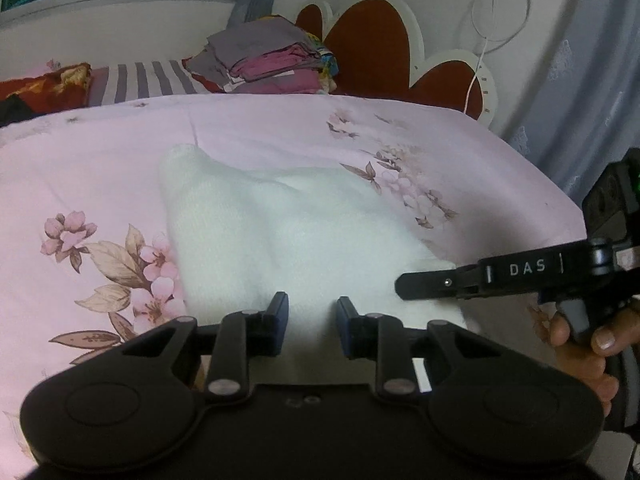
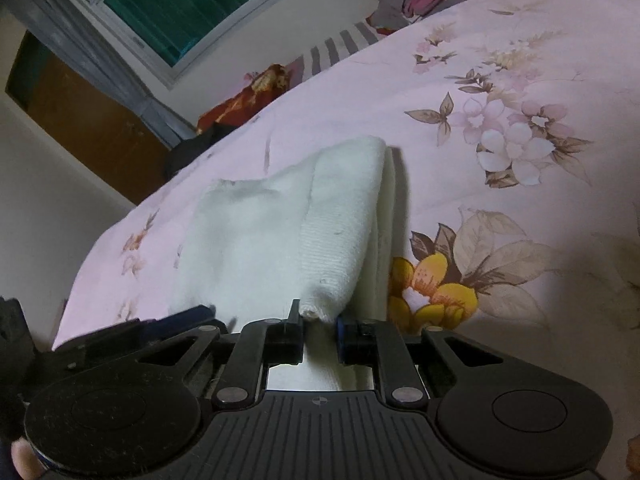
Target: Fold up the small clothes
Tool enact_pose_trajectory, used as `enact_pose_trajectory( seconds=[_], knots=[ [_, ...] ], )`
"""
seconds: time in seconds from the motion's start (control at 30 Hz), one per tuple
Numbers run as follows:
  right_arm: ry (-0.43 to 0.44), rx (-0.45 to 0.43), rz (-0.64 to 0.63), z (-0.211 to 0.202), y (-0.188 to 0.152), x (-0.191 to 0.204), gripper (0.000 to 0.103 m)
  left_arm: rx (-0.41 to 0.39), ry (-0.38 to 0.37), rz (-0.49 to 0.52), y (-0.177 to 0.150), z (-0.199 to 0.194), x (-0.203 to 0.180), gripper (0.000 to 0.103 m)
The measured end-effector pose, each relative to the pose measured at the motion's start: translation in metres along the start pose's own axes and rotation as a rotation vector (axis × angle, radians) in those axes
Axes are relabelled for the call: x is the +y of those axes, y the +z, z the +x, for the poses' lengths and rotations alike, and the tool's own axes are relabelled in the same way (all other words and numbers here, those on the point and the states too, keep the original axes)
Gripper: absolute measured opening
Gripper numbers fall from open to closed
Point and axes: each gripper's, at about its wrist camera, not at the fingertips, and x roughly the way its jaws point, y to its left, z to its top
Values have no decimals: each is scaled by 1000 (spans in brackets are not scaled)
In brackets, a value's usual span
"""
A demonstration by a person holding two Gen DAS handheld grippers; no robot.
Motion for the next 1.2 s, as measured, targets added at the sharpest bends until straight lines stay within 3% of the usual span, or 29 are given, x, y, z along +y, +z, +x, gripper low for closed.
enact_pose_trajectory(
  seconds=[0.07, 0.13, 0.17, 0.2, 0.23, 0.3, 0.4, 0.53, 0.6, 0.83, 0.97, 1.2],
  knots=[
    [10, 5, 15, 2, 1, -2, 14, -12, -20, -11, 4, -3, 3, 27],
    [11, 13, -12, -4, 4, 2, 15, -86, -30, -36, 10, -14, 10, 32],
    [-1, -11, -27, -12, 6, 6, 20, -118, -36, -45, 14, -19, 15, 32],
    [-26, -51, -40, -21, 9, 8, 33, -150, -30, -47, 18, -24, 22, 32],
    [-65, -99, -63, -30, 14, 11, 36, -168, -20, -46, 22, -25, 27, 32],
    [-87, -145, -108, -35, 29, 20, 35, -183, -13, -58, 31, -22, 41, 32],
    [-80, -119, -235, -13, 49, 47, 35, -198, -12, -73, 40, -11, 56, 30],
    [-123, -25, -331, 37, 57, 62, 33, -120, -61, -108, 41, 19, 67, 30],
    [-166, 17, -276, 51, 57, 44, 20, -107, -91, -146, 36, 32, 72, 29],
    [-204, 11, -220, 48, 59, 15, 19, -73, -89, -112, 39, 52, 58, 29],
    [-205, 20, -230, 48, 60, 20, 19, -68, -98, -121, 38, 44, 64, 29],
    [-196, 22, -241, 48, 59, 19, 19, -85, -34, -77, 31, 24, 46, 27]
  ],
)
